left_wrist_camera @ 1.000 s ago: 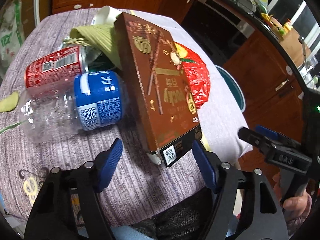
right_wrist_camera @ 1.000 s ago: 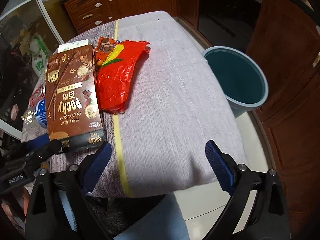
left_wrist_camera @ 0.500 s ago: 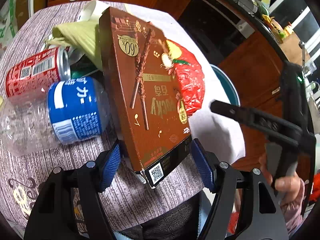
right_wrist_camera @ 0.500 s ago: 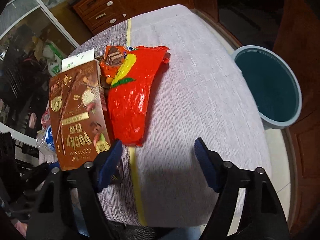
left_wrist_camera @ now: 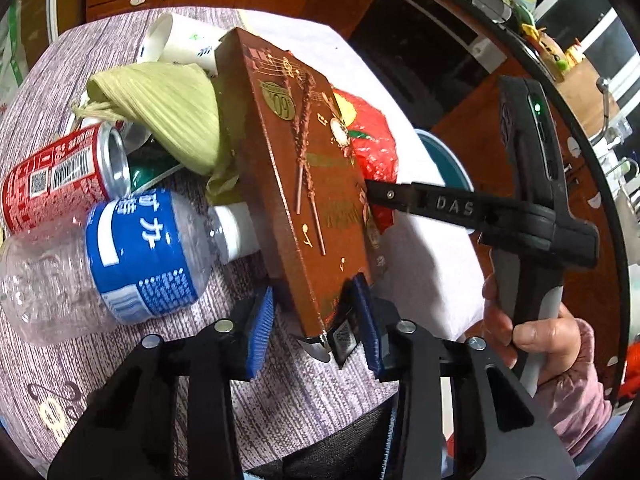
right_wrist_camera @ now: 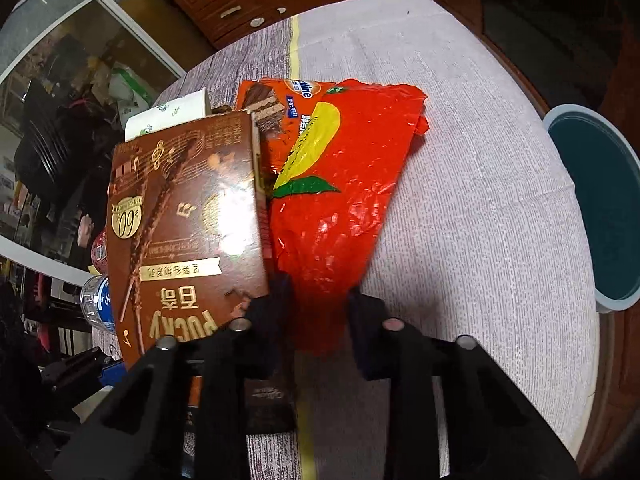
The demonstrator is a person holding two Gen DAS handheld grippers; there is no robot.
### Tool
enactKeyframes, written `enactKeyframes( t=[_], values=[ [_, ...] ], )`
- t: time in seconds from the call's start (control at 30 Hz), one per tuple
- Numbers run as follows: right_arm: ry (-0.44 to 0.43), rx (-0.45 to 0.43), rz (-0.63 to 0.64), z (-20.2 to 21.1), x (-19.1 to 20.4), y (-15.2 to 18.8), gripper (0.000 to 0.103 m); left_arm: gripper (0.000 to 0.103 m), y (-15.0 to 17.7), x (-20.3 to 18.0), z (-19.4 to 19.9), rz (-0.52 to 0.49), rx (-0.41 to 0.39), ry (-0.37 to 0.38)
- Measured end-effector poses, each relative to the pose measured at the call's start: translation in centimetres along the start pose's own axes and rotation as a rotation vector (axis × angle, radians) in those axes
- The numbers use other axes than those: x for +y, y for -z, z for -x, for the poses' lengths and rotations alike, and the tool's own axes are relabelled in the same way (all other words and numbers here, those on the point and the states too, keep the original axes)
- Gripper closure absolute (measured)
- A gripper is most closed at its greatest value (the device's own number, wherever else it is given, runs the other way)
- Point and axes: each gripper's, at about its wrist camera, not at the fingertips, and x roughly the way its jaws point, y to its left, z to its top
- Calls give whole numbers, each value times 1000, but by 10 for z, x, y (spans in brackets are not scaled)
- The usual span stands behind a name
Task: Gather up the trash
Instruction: 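Grasp the brown Pocky box with the left tool while the right tool grasps the red snack bag, then carry both items over the teal bin while the right tool releases the red bag into it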
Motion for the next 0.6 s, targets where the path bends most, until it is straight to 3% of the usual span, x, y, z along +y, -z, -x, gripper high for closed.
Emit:
enactKeyframes(
  t=[0.07, 0.27, 0.4, 0.43, 0.6],
  values=[
    [-15, -5, -2, 5, 2, 1, 91, 69, -4, -6, 5, -29, -22, -11],
    [-47, -7, -27, 15, 3, 4, 94, 74, -19, -28, 15, -97, -41, 13],
    [-41, -25, -30, 23, 5, 4, 96, 74, -23, -35, 3, -122, -18, -36],
    [-33, -30, -27, 26, 5, 5, 96, 78, -22, -33, 2, -121, -16, -51],
    [-15, -72, -34, 50, -1, 6, 96, 83, -26, -38, 19, -142, -77, -105]
  ],
)
